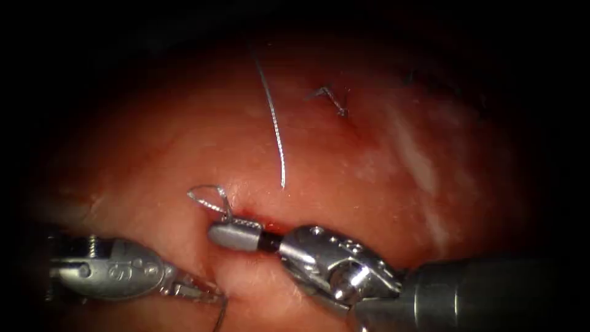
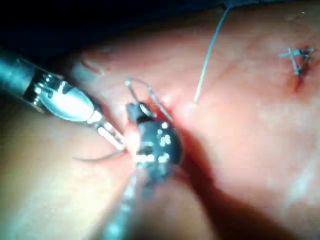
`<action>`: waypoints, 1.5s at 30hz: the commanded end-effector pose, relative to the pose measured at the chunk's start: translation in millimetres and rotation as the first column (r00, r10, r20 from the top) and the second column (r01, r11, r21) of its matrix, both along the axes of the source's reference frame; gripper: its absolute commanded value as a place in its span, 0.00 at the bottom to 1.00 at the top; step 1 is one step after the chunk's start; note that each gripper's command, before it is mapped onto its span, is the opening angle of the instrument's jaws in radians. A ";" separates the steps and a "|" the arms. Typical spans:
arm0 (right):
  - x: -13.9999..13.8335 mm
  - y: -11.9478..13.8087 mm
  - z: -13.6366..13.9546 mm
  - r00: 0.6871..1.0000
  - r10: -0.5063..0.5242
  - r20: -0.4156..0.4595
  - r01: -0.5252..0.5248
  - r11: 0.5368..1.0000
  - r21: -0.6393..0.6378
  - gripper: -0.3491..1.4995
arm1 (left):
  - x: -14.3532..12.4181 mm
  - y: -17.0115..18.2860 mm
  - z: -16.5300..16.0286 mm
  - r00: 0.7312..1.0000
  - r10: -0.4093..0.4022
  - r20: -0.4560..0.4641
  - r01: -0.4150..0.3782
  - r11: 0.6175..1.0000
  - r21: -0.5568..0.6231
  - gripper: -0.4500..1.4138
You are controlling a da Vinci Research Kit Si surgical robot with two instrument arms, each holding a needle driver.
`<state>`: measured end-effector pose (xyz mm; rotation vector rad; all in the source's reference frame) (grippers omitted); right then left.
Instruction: Wound Closure
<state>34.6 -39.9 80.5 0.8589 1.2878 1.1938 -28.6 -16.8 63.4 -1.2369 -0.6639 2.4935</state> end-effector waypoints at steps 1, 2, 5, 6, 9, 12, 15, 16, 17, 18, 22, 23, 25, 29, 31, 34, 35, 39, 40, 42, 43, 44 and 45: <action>0.6 -0.1 -0.1 1.000 0.001 -0.004 -0.001 1.000 0.010 0.00 | -0.5 -0.1 0.7 1.000 0.003 0.003 -0.003 1.000 -0.006 0.05; 0.6 0.1 -0.1 1.000 0.002 -0.004 -0.002 1.000 0.011 0.00 | -0.5 -0.1 0.7 1.000 0.003 0.003 -0.003 1.000 -0.006 0.05; 0.1 1.8 0.1 0.999 0.025 -0.025 -0.025 1.000 0.014 0.50 | -0.4 -0.2 0.6 1.000 0.003 0.003 -0.003 1.000 -0.006 0.05; 0.1 1.8 0.1 0.999 0.025 -0.025 -0.025 1.000 0.014 0.50 | -0.4 -0.2 0.6 1.000 0.003 0.003 -0.003 1.000 -0.006 0.05; -0.5 3.9 0.4 0.999 0.036 -0.013 -0.037 0.995 -0.095 0.85 | -0.3 -0.2 0.6 1.000 0.007 0.005 -0.006 1.000 -0.011 0.05; -1.3 5.8 0.7 0.999 0.043 0.027 -0.036 0.974 -0.223 0.89 | -0.3 -0.2 0.6 1.000 0.009 0.007 -0.009 1.000 -0.015 0.06; -2.5 7.4 0.8 0.998 0.040 0.046 -0.024 0.947 -0.320 0.89 | -0.2 -0.2 0.5 1.000 0.013 0.010 -0.013 1.000 -0.020 0.06; -2.9 7.9 0.8 0.998 0.038 0.051 -0.018 0.939 -0.345 0.89 | -0.2 -0.2 0.5 1.000 0.013 0.010 -0.013 1.000 -0.020 0.06; -3.5 8.5 0.8 0.998 0.037 0.058 -0.012 0.928 -0.373 0.89 | -0.1 -0.2 0.5 1.000 0.014 0.010 -0.014 1.000 -0.020 0.06; -4.4 9.4 0.9 0.997 0.036 0.068 -0.006 0.914 -0.405 0.89 | 0.0 -0.2 0.5 1.000 0.017 0.013 -0.017 1.000 -0.024 0.06; -6.3 10.6 1.1 0.995 0.013 0.101 0.036 0.881 -0.471 0.89 | 0.0 -0.3 0.4 0.999 0.033 0.022 -0.032 0.998 -0.048 0.09; -6.6 10.7 1.1 0.994 0.005 0.108 0.048 0.876 -0.479 0.89 | 0.1 -0.3 0.4 0.999 0.036 0.024 -0.035 0.998 -0.053 0.10; -7.5 10.8 1.1 0.991 -0.020 0.131 0.082 0.870 -0.486 0.88 | 0.1 -0.1 0.3 0.998 0.046 0.053 -0.041 0.995 -0.093 0.21; -8.2 10.7 1.1 0.990 -0.023 0.141 0.092 0.855 -0.510 0.87 | 0.3 0.5 -0.1 0.991 0.028 0.134 -0.006 0.988 -0.157 0.30; -8.5 10.5 1.1 0.989 -0.021 0.148 0.097 0.846 -0.524 0.86 | 0.3 0.7 -0.8 0.983 0.013 0.184 0.023 0.981 -0.191 0.37; -8.6 10.2 1.2 0.987 -0.017 0.157 0.100 0.836 -0.540 0.86 | 0.1 1.1 -1.8 0.973 -0.002 0.229 0.049 0.978 -0.200 0.41; -8.6 10.2 1.3 0.987 -0.017 0.157 0.100 0.835 -0.541 0.86 | 0.0 1.2 -2.1 0.970 -0.008 0.242 0.057 0.979 -0.196 0.41; -8.5 9.5 1.9 0.987 -0.014 0.161 0.102 0.830 -0.548 0.85 | -0.8 1.6 -3.2 0.960 -0.023 0.279 0.078 0.980 -0.186 0.41; -8.5 9.4 2.1 0.986 -0.012 0.164 0.101 0.830 -0.549 0.85 | -1.2 1.6 -3.3 0.960 -0.024 0.279 0.078 0.980 -0.184 0.41; -8.4 9.1 2.5 0.986 -0.012 0.165 0.103 0.827 -0.553 0.85 | -1.8 1.6 -3.2 0.960 -0.024 0.281 0.078 0.980 -0.183 0.41; -8.4 8.9 2.7 0.986 -0.012 0.166 0.103 0.825 -0.555 0.85 | -2.0 1.6 -3.1 0.959 -0.024 0.281 0.078 0.980 -0.183 0.40; -8.4 8.5 3.1 0.986 -0.010 0.169 0.104 0.822 -0.559 0.85 | -2.6 1.6 -2.6 0.960 -0.025 0.280 0.080 0.979 -0.185 0.39; -8.4 8.3 3.2 0.985 -0.008 0.171 0.104 0.822 -0.561 0.85 | -2.8 1.8 -2.3 0.959 -0.023 0.281 0.079 0.978 -0.192 0.38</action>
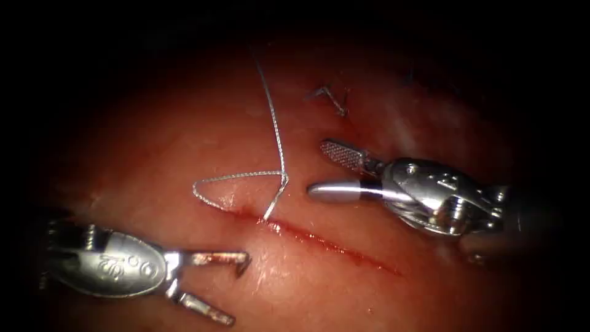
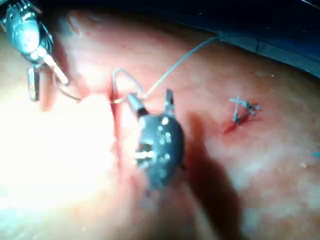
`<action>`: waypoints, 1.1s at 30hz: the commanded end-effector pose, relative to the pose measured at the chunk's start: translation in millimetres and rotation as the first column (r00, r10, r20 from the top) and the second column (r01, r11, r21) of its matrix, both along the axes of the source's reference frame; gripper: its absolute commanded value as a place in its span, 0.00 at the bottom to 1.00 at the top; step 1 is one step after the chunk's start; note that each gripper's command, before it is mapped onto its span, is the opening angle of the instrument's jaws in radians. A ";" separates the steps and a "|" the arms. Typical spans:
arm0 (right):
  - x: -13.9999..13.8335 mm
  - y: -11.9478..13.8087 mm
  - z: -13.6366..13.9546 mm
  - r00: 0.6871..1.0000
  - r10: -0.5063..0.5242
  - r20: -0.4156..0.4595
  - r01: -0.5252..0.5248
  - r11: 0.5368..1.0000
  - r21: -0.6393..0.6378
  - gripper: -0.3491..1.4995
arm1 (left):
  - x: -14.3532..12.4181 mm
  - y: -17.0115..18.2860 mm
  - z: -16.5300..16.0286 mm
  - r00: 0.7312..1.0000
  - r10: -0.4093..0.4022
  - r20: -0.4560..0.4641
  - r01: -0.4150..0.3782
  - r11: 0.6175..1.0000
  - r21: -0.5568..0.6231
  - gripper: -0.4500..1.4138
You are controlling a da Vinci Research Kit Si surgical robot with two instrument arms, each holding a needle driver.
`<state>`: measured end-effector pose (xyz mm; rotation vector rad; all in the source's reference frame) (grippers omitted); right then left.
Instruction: Wound Closure
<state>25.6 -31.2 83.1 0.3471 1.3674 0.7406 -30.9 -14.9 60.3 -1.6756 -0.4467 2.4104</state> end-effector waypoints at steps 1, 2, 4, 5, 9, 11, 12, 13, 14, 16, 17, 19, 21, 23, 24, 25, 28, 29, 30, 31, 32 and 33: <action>0.7 -0.8 0.8 1.000 -0.002 0.003 0.002 1.000 -0.005 0.84 | -0.7 0.4 1.4 1.000 -0.012 -0.008 0.012 0.999 0.031 0.36; 0.8 -1.0 0.9 1.000 -0.002 0.003 0.002 1.000 -0.006 0.84 | -0.7 0.7 1.7 1.000 -0.017 -0.008 0.018 0.999 0.041 0.35; 1.1 -1.7 1.3 1.000 -0.001 0.018 0.001 1.000 -0.012 0.84 | -0.8 1.7 2.5 1.000 -0.022 -0.018 0.024 0.997 0.080 0.33; 1.1 -1.7 1.3 1.000 -0.001 0.018 0.001 1.000 -0.012 0.84 | -0.8 1.7 2.5 1.000 -0.022 -0.018 0.024 0.997 0.080 0.33; 1.3 -2.1 1.8 0.999 -0.009 0.031 0.010 1.000 -0.014 0.84 | -0.5 1.9 2.9 0.999 -0.024 -0.026 0.027 0.988 0.149 0.04; 1.3 -2.0 1.7 0.999 -0.009 0.031 0.010 1.000 -0.013 0.84 | -0.3 1.6 2.6 1.000 -0.013 -0.024 0.017 0.984 0.177 0.00; 1.3 -2.0 1.7 0.999 -0.009 0.031 0.010 1.000 -0.013 0.84 | -0.2 1.5 2.5 1.000 -0.013 -0.024 0.017 0.982 0.189 0.00; 1.3 -2.1 1.7 0.999 -0.010 0.031 0.010 1.000 -0.014 0.84 | -0.2 1.5 2.3 1.000 -0.013 -0.024 0.018 0.979 0.201 0.00; 1.3 -2.1 1.7 0.999 -0.010 0.031 0.010 1.000 -0.014 0.84 | -0.2 1.5 2.3 1.000 -0.013 -0.024 0.018 0.979 0.201 0.00; 1.3 -2.1 1.7 0.999 -0.010 0.030 0.010 1.000 -0.014 0.84 | -0.2 1.4 2.1 1.000 -0.008 -0.027 0.014 0.974 0.227 0.00; 1.3 -2.1 1.7 0.999 -0.010 0.030 0.011 1.000 -0.013 0.84 | -0.2 1.4 2.0 1.000 -0.004 -0.027 0.010 0.972 0.234 0.00; 1.3 -2.1 1.7 0.999 -0.011 0.030 0.011 1.000 -0.013 0.83 | -0.3 1.4 1.8 1.000 0.003 -0.024 0.003 0.964 0.265 0.00; 1.1 -2.2 1.6 1.000 -0.012 0.029 0.012 1.000 -0.013 0.83 | -0.4 1.5 1.5 1.000 0.014 -0.015 -0.008 0.946 0.325 0.00; 1.1 -2.2 1.6 1.000 -0.012 0.029 0.013 1.000 -0.013 0.83 | -0.4 1.5 1.4 1.000 0.017 -0.014 -0.011 0.935 0.353 0.00; 1.1 -2.2 1.6 1.000 -0.012 0.029 0.013 1.000 -0.013 0.83 | -0.5 1.2 1.1 0.999 0.041 -0.005 -0.034 0.886 0.463 0.00; 1.1 -2.2 1.6 1.000 -0.012 0.029 0.013 1.000 -0.013 0.83 | -0.6 1.0 0.9 0.999 0.053 -0.002 -0.045 0.857 0.514 0.00; 1.1 -2.2 1.6 1.000 -0.012 0.029 0.013 1.000 -0.013 0.83 | -0.6 0.1 0.4 0.995 0.094 0.023 -0.088 0.786 0.612 0.00; 1.1 -2.2 1.6 1.000 -0.012 0.029 0.013 1.000 -0.013 0.83 | -0.6 -0.1 0.2 0.994 0.103 0.033 -0.100 0.768 0.632 0.00; 1.1 -2.2 1.6 1.000 -0.012 0.029 0.013 1.000 -0.013 0.83 | -0.6 -0.1 0.2 0.994 0.103 0.033 -0.100 0.768 0.632 0.00; 1.1 -2.2 1.6 1.000 -0.013 0.029 0.013 1.000 -0.014 0.83 | -0.6 -0.4 0.1 0.993 0.113 0.042 -0.113 0.749 0.653 0.00; 1.1 -2.2 1.6 1.000 -0.013 0.029 0.013 1.000 -0.014 0.83 | -0.5 -1.0 -0.5 0.989 0.131 0.072 -0.144 0.719 0.680 0.00; 1.1 -2.2 1.6 1.000 -0.013 0.029 0.013 1.000 -0.014 0.83 | -0.5 -1.0 -0.5 0.989 0.131 0.072 -0.144 0.719 0.680 0.00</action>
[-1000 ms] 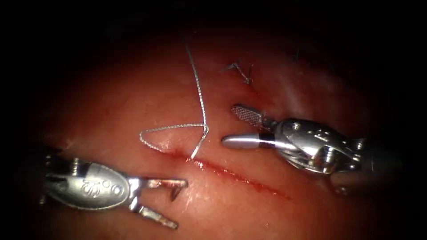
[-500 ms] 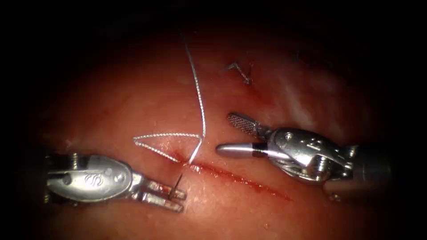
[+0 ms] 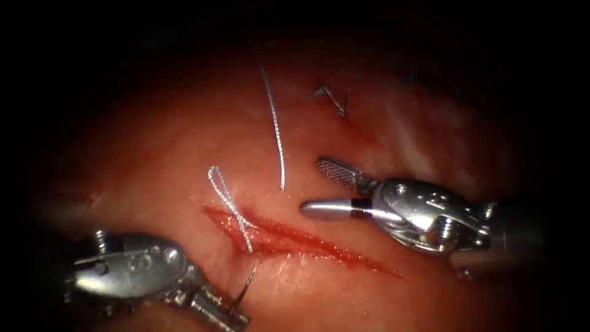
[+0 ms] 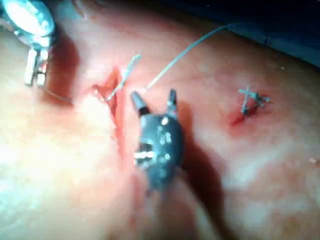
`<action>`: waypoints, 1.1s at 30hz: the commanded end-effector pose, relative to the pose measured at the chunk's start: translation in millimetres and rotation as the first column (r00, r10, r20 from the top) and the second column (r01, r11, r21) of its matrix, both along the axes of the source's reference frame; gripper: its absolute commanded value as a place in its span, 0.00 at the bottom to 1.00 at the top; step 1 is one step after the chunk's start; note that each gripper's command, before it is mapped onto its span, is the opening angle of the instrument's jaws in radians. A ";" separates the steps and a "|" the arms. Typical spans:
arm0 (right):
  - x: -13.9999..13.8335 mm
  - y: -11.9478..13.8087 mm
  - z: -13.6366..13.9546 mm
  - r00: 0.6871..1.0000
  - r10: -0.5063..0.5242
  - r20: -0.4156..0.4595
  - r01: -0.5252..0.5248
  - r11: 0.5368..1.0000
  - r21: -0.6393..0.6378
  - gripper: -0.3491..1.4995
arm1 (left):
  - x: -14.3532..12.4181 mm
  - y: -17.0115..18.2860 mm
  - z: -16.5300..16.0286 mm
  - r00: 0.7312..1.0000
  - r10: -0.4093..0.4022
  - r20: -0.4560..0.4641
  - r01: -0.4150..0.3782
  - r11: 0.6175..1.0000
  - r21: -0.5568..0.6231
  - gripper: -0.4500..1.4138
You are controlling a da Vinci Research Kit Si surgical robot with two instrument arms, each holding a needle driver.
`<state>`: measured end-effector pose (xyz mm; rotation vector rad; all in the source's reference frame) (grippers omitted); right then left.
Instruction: Wound Closure
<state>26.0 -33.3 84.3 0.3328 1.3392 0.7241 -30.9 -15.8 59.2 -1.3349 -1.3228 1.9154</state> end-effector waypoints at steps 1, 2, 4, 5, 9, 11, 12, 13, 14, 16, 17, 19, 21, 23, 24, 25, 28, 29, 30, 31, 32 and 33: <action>0.7 -0.2 0.4 1.000 -0.001 -0.002 0.001 1.000 -0.001 0.83 | -0.4 -0.3 0.4 1.000 0.007 0.007 -0.007 1.000 0.006 0.00; 0.7 -0.2 0.4 1.000 -0.001 -0.003 0.001 1.000 -0.001 0.83 | -0.2 -0.7 -0.2 1.000 0.020 0.019 -0.021 1.000 0.017 0.00; 0.7 -0.3 0.3 1.000 -0.001 -0.003 0.001 1.000 -0.001 0.83 | 0.2 -0.8 -1.3 0.999 0.037 0.033 -0.037 0.999 0.028 0.00; 0.7 -0.3 0.3 1.000 -0.001 -0.003 0.001 1.000 -0.001 0.83 | 0.2 -0.8 -1.3 0.999 0.037 0.033 -0.037 0.999 0.028 0.00; 0.7 -0.4 0.3 1.000 -0.003 -0.002 0.003 1.000 -0.007 0.83 | 1.0 -0.2 -3.9 0.998 0.036 0.050 -0.038 0.998 0.043 0.00; 0.7 -0.4 0.3 1.000 -0.002 -0.004 0.002 1.000 -0.002 0.83 | 1.2 0.3 -5.2 0.998 0.031 0.056 -0.035 0.998 0.059 0.00; 0.7 -0.4 0.3 1.000 -0.002 -0.004 0.002 1.000 -0.002 0.83 | 1.2 0.3 -5.2 0.998 0.031 0.056 -0.035 0.998 0.059 0.00; 0.6 -0.4 0.2 1.000 -0.002 -0.001 0.002 1.000 0.005 0.83 | 1.4 0.7 -6.4 0.997 0.029 0.074 -0.033 0.998 0.048 0.00; 0.6 -0.5 0.2 1.000 -0.001 -0.002 0.001 1.000 0.010 0.83 | 1.5 0.9 -7.1 0.996 0.029 0.083 -0.033 0.999 0.043 0.00; 0.5 -0.5 0.2 1.000 -0.002 -0.003 0.002 1.000 0.010 0.83 | 1.6 1.3 -8.3 0.994 0.025 0.103 -0.029 0.999 0.033 0.00; 0.5 -0.5 0.2 1.000 -0.002 -0.003 0.002 1.000 0.010 0.83 | 1.6 1.3 -8.3 0.994 0.025 0.103 -0.029 0.999 0.033 0.00; 0.4 -0.5 0.2 1.000 -0.003 -0.003 0.003 1.000 0.011 0.83 | 1.8 1.9 -9.8 0.990 0.016 0.137 -0.018 1.000 0.010 0.00; 0.3 -0.5 0.2 1.000 -0.003 -0.004 0.003 1.000 0.011 0.83 | 2.2 3.0 -11.2 0.983 0.001 0.185 0.004 1.000 -0.023 0.00; 0.3 -0.5 0.2 1.000 -0.003 -0.004 0.003 1.000 0.011 0.83 | 2.7 5.1 -12.8 0.975 -0.039 0.219 0.064 0.992 -0.109 0.00; 0.3 -0.5 0.1 1.000 -0.003 -0.004 0.004 1.000 0.011 0.83 | 2.8 5.7 -13.0 0.974 -0.049 0.223 0.080 0.988 -0.134 0.00; 0.3 -0.5 0.1 1.000 -0.003 -0.004 0.004 1.000 0.011 0.83 | 2.8 5.7 -13.0 0.974 -0.049 0.223 0.080 0.988 -0.134 0.00; 0.3 -0.6 0.1 1.000 -0.004 -0.004 0.004 1.000 0.011 0.83 | 2.7 7.1 -13.1 0.971 -0.080 0.225 0.130 0.968 -0.216 0.00; 0.3 -0.6 0.1 1.000 -0.003 -0.004 0.003 1.000 0.011 0.83 | 2.4 8.2 -12.4 0.970 -0.115 0.217 0.181 0.931 -0.316 0.00; 0.3 -0.6 0.1 1.000 -0.003 -0.004 0.003 1.000 0.011 0.83 | 2.4 8.2 -12.4 0.970 -0.115 0.217 0.181 0.931 -0.316 0.00; 0.3 -0.6 0.1 1.000 -0.003 -0.004 0.003 1.000 0.011 0.83 | 2.3 8.7 -12.1 0.969 -0.125 0.213 0.194 0.918 -0.345 0.00; 0.3 -0.5 0.1 1.000 -0.003 -0.004 0.003 1.000 0.011 0.83 | 1.9 10.2 -11.0 0.968 -0.161 0.194 0.232 0.867 -0.440 0.00; 0.3 -0.5 0.1 1.000 -0.003 -0.004 0.003 1.000 0.011 0.83 | 1.9 10.2 -11.0 0.968 -0.161 0.194 0.232 0.867 -0.440 0.00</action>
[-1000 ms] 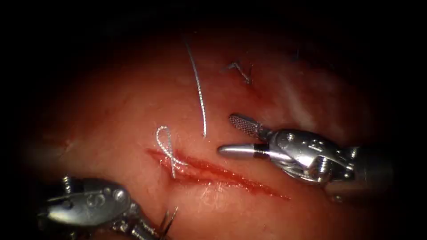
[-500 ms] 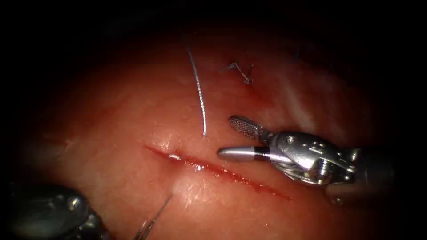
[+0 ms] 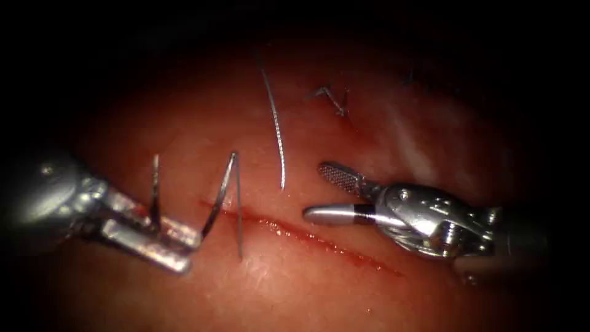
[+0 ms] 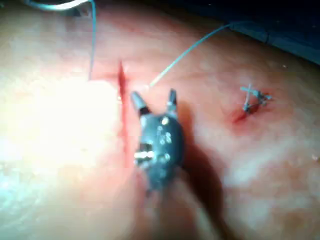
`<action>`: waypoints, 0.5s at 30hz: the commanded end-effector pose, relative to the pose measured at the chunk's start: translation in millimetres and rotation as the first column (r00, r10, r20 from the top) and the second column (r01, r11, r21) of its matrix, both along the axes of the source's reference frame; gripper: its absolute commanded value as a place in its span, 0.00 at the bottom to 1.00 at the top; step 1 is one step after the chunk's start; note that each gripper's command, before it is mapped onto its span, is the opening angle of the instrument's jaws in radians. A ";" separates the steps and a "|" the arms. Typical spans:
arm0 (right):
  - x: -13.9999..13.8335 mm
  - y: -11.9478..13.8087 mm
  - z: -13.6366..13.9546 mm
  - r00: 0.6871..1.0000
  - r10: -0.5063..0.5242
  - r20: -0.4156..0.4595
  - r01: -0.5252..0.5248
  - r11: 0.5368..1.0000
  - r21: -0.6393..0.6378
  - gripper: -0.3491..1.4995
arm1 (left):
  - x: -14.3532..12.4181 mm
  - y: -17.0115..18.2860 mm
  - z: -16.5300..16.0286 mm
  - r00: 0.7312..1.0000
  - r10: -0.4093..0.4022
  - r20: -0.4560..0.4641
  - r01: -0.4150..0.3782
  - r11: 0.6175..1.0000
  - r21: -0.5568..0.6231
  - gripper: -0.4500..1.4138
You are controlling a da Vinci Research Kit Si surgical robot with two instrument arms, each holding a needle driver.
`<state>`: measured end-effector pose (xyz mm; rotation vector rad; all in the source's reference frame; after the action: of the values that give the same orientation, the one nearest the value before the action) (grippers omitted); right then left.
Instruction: Wound Closure
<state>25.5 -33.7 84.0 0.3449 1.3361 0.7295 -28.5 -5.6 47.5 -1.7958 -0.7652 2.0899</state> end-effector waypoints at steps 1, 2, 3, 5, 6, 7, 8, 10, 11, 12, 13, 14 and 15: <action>0.7 -0.1 0.4 1.000 0.000 -0.002 0.000 1.000 -0.001 0.83 | -0.6 0.6 0.9 1.000 -0.012 -0.007 0.011 0.999 -0.033 0.00; 0.7 -0.1 0.4 1.000 0.000 -0.002 0.000 1.000 -0.001 0.83 | -0.7 1.4 1.2 0.999 -0.032 -0.023 0.031 0.998 -0.058 0.00; 0.8 -0.2 0.4 1.000 0.000 -0.002 0.000 1.000 -0.001 0.82 | -0.7 3.8 1.6 0.996 -0.072 -0.050 0.066 0.990 -0.124 0.00; 0.8 -0.2 0.4 1.000 0.000 -0.002 0.000 1.000 -0.001 0.82 | -0.7 4.5 1.6 0.995 -0.086 -0.053 0.078 0.988 -0.135 0.00; 0.8 -0.2 0.4 1.000 0.000 -0.002 0.000 1.000 -0.001 0.82 | -0.6 6.0 1.3 0.992 -0.115 -0.054 0.104 0.981 -0.165 0.00; 0.8 -0.2 0.4 1.000 0.000 -0.002 0.000 1.000 -0.001 0.82 | -0.5 6.7 1.2 0.990 -0.129 -0.054 0.118 0.979 -0.169 0.00; 0.8 -0.1 0.4 1.000 0.001 -0.002 -0.001 1.000 -0.001 0.82 | -0.4 8.2 0.7 0.986 -0.160 -0.051 0.148 0.971 -0.186 0.00; 0.9 -0.1 0.4 1.000 0.001 -0.001 -0.001 1.000 -0.001 0.82 | -0.3 8.9 0.5 0.984 -0.170 -0.046 0.158 0.968 -0.196 0.00; 0.9 -0.1 0.3 1.000 0.002 -0.001 -0.002 1.000 -0.001 0.81 | -0.2 10.1 0.0 0.982 -0.187 -0.038 0.176 0.963 -0.204 0.00; 0.9 -0.2 0.3 1.000 0.002 -0.001 -0.002 1.000 -0.001 0.81 | -0.2 10.9 -0.3 0.980 -0.195 -0.033 0.183 0.960 -0.213 0.00; 0.9 -0.2 0.3 1.000 0.002 -0.001 -0.002 1.000 -0.001 0.81 | -0.2 11.4 -0.4 0.979 -0.202 -0.029 0.191 0.957 -0.219 0.00; 1.0 -0.2 0.3 1.000 0.002 -0.001 -0.002 1.000 -0.001 0.81 | -0.2 11.9 -0.6 0.978 -0.208 -0.024 0.198 0.956 -0.219 0.00; 1.0 -0.2 0.3 1.000 0.002 -0.001 -0.002 1.000 -0.001 0.81 | -0.2 12.5 -0.8 0.976 -0.217 -0.019 0.208 0.952 -0.225 0.00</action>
<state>25.8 -33.7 83.9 0.3433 1.3354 0.7317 -28.3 7.4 45.9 -1.8547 -0.3002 2.1202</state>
